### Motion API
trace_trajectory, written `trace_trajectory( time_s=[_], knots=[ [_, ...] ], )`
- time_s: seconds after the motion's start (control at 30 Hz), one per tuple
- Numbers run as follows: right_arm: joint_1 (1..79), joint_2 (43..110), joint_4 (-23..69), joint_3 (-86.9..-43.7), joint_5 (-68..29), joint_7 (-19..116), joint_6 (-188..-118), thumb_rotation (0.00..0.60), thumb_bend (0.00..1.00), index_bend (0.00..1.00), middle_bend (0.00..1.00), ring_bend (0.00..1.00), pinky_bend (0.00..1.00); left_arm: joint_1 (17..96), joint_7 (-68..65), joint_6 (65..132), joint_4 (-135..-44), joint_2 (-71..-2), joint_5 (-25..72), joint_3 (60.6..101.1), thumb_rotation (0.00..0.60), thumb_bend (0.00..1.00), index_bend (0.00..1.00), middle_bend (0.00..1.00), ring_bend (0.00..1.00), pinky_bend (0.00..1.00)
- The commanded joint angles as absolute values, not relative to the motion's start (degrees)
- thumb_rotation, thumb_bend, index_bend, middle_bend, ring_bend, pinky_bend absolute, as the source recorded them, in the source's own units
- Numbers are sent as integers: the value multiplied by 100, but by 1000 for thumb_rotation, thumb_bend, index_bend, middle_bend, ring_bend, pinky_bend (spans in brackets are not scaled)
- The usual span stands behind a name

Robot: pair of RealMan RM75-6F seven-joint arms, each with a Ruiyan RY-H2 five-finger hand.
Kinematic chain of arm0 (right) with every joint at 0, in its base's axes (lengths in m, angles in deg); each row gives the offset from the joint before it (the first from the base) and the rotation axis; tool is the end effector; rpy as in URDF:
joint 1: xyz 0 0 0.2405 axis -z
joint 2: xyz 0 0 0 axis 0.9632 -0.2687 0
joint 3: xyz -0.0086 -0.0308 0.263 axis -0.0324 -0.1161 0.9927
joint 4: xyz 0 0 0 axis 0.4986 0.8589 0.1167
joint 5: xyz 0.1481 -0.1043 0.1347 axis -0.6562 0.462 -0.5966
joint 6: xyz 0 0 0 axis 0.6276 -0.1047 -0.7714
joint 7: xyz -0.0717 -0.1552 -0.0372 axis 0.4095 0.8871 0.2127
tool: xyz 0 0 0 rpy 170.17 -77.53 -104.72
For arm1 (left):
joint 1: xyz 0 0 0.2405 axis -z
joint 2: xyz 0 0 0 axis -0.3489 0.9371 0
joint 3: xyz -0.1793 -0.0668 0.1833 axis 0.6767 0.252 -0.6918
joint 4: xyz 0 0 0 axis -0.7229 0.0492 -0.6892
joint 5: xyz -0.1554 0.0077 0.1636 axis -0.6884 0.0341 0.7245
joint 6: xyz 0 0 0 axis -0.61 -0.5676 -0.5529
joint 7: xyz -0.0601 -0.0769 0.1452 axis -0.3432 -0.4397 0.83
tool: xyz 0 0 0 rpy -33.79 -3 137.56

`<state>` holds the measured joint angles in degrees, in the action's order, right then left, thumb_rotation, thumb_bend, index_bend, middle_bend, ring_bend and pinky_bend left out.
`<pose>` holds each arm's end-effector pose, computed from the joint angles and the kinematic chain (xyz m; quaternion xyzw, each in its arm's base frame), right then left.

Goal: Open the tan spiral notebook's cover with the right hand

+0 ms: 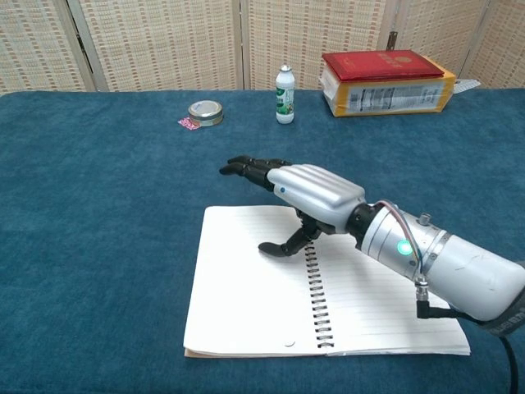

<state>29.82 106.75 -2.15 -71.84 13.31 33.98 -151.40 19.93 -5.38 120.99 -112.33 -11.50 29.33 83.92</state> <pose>-0.1110 -0.3473 -0.1545 0.7718 -0.3367 0.4818 0.2424 -0.3739 0.2015 0.2312 -0.4276 -0.4257 -0.3647 0.7092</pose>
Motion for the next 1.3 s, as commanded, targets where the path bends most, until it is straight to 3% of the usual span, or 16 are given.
trace_trajectory(
  time_s=[0.03,0.2,0.37,0.5,0.67,0.8,1.03,1.3],
  knots=[
    [2940,10779,-378,-7260,1305,3339,-15072,600,318,0,0,0,0,1978,-562,12112,-11233,-1135,2939,8393,600,244,213,98,43,175],
    [3009,10633,-312,-7286,1366,3340,-15416,600,318,0,0,0,0,1967,-528,12145,-11244,-1128,2997,8369,600,244,213,98,43,175],
    [3265,10004,337,-7215,1392,3577,-16062,600,318,0,0,0,0,1959,-382,12244,-11291,-1156,3153,8306,600,244,213,98,44,175],
    [3687,9058,1355,-7207,1306,4234,-16545,600,318,0,0,0,0,1967,-199,12315,-11343,-1199,3352,8215,600,244,213,98,43,175],
    [4379,7607,2910,-7352,828,5380,-16721,600,318,0,0,0,0,2018,-15,12272,-11419,-1239,3646,8055,600,244,213,98,44,175],
    [4906,6833,3721,-7464,390,6217,-16942,600,319,0,0,0,0,2077,372,12319,-11393,-1382,3753,8006,600,244,213,98,43,175],
    [5792,6198,4029,-7671,-346,6809,-17352,600,320,0,0,0,0,2173,738,12225,-11383,-1534,3831,7920,600,244,213,98,44,175],
    [6317,6066,3874,-7410,-622,6344,-17858,600,334,0,0,0,0,2245,990,12150,-11355,-1665,3852,7867,600,244,213,98,43,175]
  ],
)
